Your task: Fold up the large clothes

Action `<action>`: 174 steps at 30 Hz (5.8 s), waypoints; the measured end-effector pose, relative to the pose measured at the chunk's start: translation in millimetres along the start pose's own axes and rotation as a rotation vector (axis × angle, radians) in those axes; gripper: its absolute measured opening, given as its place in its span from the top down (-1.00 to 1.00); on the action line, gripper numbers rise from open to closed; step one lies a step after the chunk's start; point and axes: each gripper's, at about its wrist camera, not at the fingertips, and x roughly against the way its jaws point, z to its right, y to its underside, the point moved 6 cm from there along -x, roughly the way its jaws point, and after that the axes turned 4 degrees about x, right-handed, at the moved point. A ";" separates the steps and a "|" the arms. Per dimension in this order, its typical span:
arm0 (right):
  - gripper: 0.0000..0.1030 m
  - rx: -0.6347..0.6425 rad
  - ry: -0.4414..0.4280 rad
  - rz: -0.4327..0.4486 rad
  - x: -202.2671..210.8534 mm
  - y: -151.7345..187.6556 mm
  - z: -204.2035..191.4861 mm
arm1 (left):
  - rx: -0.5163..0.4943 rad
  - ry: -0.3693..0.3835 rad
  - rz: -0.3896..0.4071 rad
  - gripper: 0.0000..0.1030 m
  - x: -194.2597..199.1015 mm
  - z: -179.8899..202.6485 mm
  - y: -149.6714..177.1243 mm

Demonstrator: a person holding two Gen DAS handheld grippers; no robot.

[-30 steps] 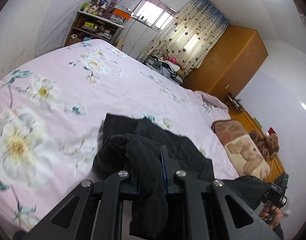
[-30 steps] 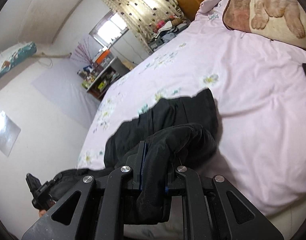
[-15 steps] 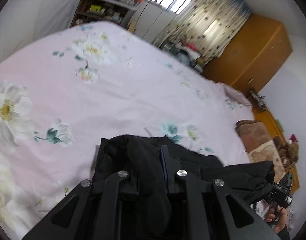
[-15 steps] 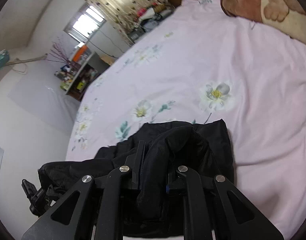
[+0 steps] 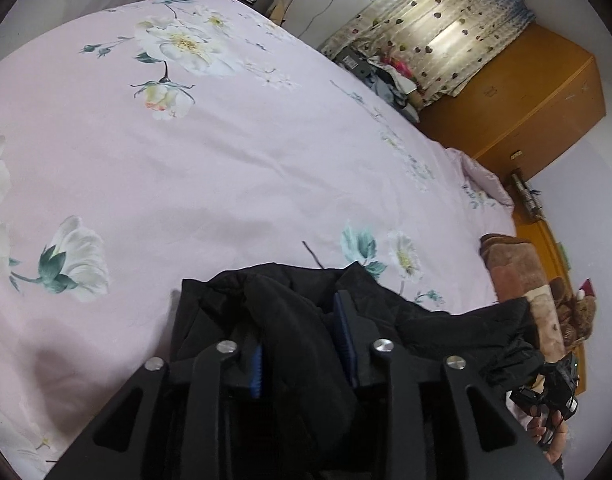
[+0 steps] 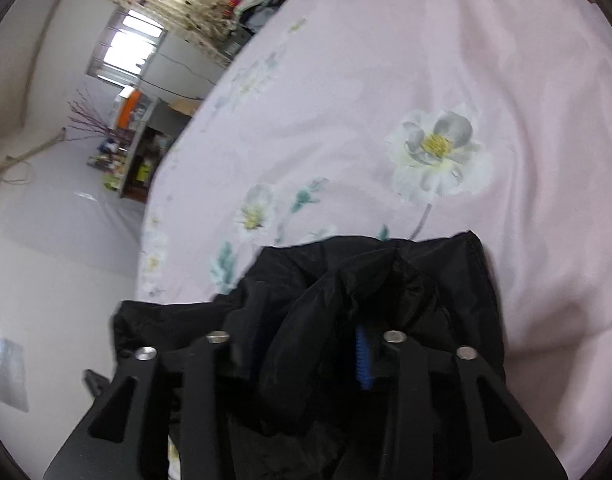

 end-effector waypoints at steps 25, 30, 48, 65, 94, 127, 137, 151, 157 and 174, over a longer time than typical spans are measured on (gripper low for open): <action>-0.31 0.434 0.341 0.107 9.8 23.4 -22.7 | -0.356 -0.041 0.030 -0.60 16.2 78.5 24.2; -0.31 0.547 0.344 0.158 4.0 40.2 -58.2 | -0.446 -0.035 0.009 -0.60 -11.7 97.5 44.3; -0.31 0.535 0.504 0.043 -92.9 32.2 9.7 | -0.501 -0.199 0.066 -0.64 -95.6 79.4 37.5; -0.31 0.703 0.374 0.087 -64.2 74.8 -102.8 | -0.488 -0.260 0.093 -0.62 -39.4 62.8 8.5; -0.32 0.554 0.546 0.063 -82.4 33.4 5.3 | -0.571 -0.223 0.034 -0.74 -91.6 98.2 51.1; -0.27 0.578 0.493 0.081 -33.5 88.2 -11.6 | -0.470 -0.238 0.106 -0.80 -28.8 20.8 39.7; -0.26 0.589 0.548 0.037 -51.7 79.2 5.4 | -0.427 -0.269 0.103 -0.91 -31.1 17.4 36.0; -0.23 0.781 0.457 0.017 -61.4 146.2 -84.0 | -0.565 -0.141 0.009 -0.84 -36.4 104.5 128.7; -0.23 0.730 0.454 -0.037 -83.2 144.4 -59.7 | -0.580 -0.188 0.001 -0.88 -55.2 102.3 133.0; -0.24 0.670 0.539 0.044 -11.0 120.7 -36.2 | -0.538 -0.301 0.077 -0.80 7.3 68.7 90.6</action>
